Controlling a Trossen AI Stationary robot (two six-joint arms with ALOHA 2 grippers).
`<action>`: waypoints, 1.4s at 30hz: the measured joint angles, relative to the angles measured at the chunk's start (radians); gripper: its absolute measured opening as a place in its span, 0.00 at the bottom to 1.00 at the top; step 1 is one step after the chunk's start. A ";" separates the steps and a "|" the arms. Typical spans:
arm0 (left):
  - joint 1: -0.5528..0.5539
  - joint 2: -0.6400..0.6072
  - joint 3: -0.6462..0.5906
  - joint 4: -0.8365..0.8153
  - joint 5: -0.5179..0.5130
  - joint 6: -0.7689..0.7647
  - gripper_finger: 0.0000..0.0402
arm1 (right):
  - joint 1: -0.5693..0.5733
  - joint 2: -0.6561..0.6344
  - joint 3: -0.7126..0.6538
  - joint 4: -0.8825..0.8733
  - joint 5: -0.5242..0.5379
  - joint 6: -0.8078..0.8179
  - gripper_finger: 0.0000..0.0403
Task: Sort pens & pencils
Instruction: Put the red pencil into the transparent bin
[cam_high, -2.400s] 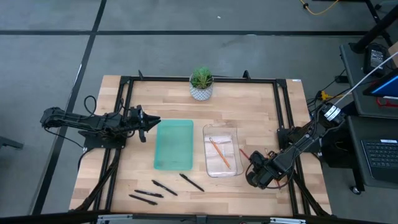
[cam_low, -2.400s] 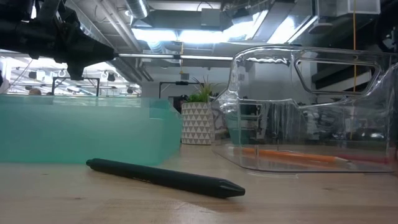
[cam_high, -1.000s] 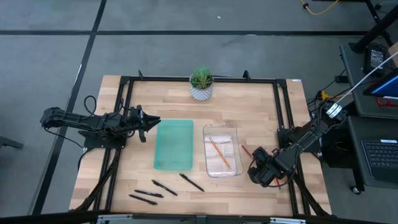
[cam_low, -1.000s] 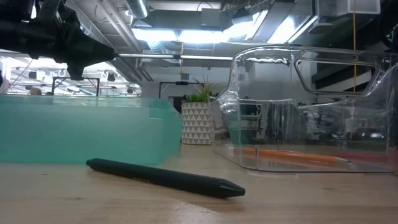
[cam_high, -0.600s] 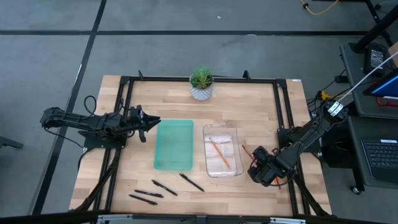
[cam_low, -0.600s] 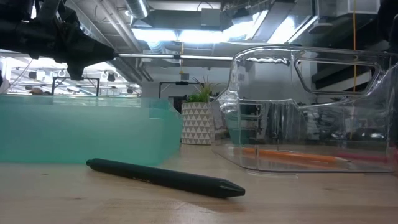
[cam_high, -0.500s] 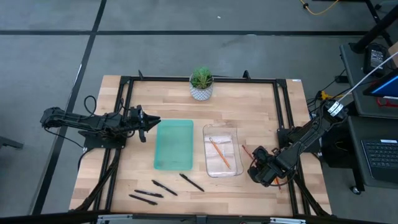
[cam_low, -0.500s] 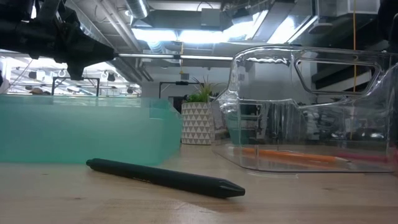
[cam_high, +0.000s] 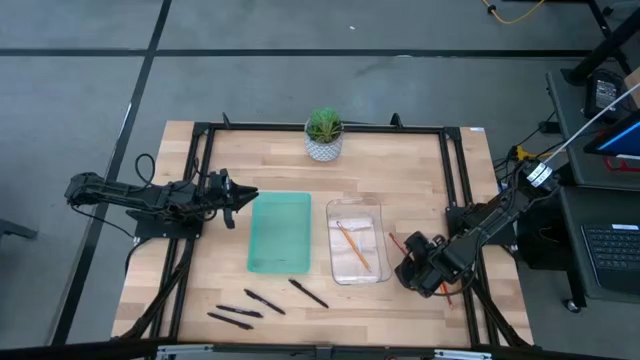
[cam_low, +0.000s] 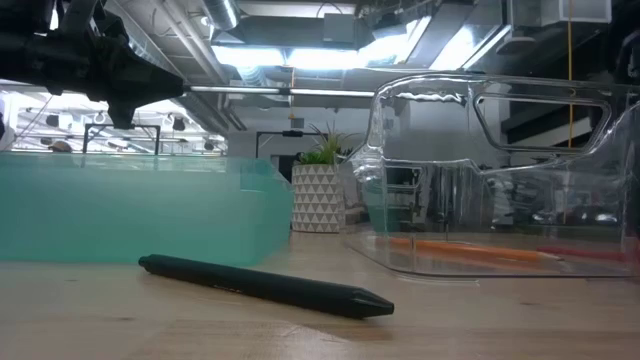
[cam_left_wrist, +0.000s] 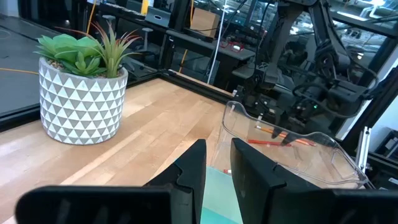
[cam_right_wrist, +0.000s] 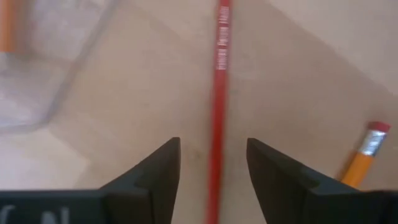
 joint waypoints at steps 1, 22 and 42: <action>0.000 0.000 0.000 0.000 0.000 0.000 0.17 | 0.000 0.000 -0.006 0.002 0.000 0.000 0.46; 0.000 0.000 0.000 0.000 0.000 0.001 0.17 | -0.003 0.050 -0.034 0.063 -0.046 -0.059 0.15; 0.000 0.000 0.000 0.000 0.000 0.002 0.17 | 0.003 -0.109 -0.043 -0.083 -0.028 0.107 0.03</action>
